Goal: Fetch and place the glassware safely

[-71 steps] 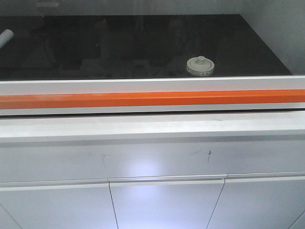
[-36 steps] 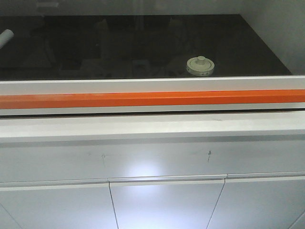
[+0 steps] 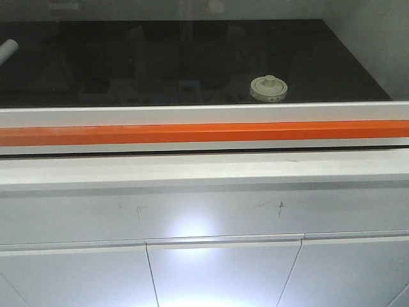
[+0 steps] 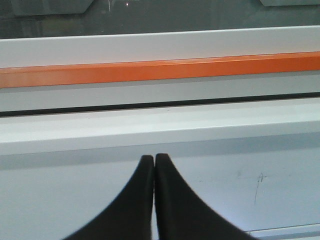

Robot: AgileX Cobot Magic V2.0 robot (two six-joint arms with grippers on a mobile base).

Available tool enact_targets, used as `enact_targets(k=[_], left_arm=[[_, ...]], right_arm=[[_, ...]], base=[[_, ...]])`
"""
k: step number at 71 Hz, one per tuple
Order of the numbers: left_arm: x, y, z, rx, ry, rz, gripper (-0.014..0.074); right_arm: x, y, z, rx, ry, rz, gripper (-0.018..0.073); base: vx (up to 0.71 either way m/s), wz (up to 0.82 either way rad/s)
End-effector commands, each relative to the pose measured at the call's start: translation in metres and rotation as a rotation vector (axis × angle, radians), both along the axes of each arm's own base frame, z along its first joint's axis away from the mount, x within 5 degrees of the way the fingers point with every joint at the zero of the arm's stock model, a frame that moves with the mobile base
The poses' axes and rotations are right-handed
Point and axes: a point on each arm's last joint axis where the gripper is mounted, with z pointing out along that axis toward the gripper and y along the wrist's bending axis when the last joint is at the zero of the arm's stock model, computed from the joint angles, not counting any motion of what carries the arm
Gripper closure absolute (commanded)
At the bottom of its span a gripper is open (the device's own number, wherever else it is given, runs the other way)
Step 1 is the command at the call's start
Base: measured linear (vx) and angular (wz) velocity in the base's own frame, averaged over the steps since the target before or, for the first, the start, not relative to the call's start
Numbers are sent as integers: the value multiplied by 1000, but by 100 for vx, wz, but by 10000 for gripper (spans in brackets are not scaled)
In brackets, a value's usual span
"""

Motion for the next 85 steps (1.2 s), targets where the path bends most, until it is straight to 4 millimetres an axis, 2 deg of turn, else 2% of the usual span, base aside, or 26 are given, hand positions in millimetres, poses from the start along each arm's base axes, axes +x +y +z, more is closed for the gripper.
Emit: enact_targets(k=[1,38,49,60,73,80,85], left_arm=[[0,0,-2,-18,-56,-2,603],[0,0,2,-18,-96,0,603],[-1,1,14,-22,-234,7,603],[-9,2,49,-61,-448,8,603],[-18,1,123,-65,-534,0,603],[-8,1,164,-3,-519,4,603],[7,0,191,20,-503,5,603]], right_arm=[[0,0,1,-12,-68,-3,563],[0,0,4,-24,-93,-2,563],[-1,0,11,-27,-169,0,563],[-7,1,39,-35,-352,3,563],[-18,1,102,-39,-449,0,563],[-14,1,137,-40,-448,-1,563],[-6,1,159,-40,-446,-1,563]], base=[[0,0],[0,0],[0,0],[0,0],[0,0],[0,0],[0,0]])
